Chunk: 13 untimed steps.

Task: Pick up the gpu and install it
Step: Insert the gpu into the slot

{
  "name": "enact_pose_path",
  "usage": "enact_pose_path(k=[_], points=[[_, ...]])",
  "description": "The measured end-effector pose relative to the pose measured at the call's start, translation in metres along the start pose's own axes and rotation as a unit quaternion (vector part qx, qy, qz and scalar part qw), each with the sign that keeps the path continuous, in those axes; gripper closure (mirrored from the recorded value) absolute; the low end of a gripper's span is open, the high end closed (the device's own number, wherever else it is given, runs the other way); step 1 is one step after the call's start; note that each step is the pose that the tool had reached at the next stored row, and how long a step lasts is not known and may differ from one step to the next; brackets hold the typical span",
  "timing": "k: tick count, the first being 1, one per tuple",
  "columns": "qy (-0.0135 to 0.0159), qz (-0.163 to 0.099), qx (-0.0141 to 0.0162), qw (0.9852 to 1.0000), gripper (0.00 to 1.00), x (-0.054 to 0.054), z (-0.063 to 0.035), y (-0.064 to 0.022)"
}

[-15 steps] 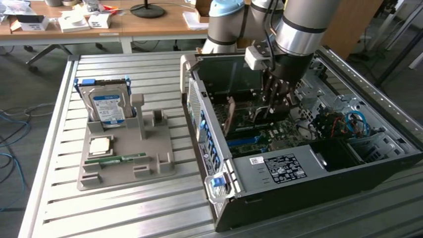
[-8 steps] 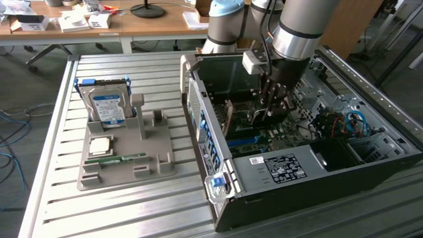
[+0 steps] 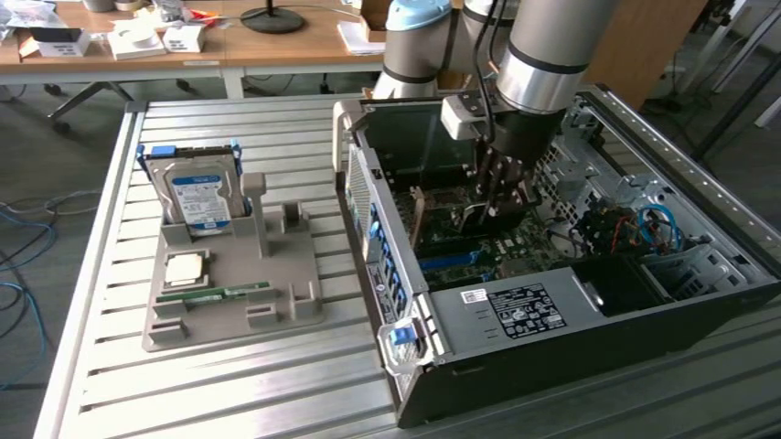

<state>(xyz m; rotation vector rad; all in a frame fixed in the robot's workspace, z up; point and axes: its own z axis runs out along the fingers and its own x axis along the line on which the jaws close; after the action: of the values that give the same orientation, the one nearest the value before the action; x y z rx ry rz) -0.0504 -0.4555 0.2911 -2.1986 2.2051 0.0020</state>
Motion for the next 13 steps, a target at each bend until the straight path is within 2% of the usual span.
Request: enact_pose_path(k=[13], points=[[-0.0003, 0.000, 0.0007, 1.0000, 0.74, 0.0002, 0.0075, 0.0059]])
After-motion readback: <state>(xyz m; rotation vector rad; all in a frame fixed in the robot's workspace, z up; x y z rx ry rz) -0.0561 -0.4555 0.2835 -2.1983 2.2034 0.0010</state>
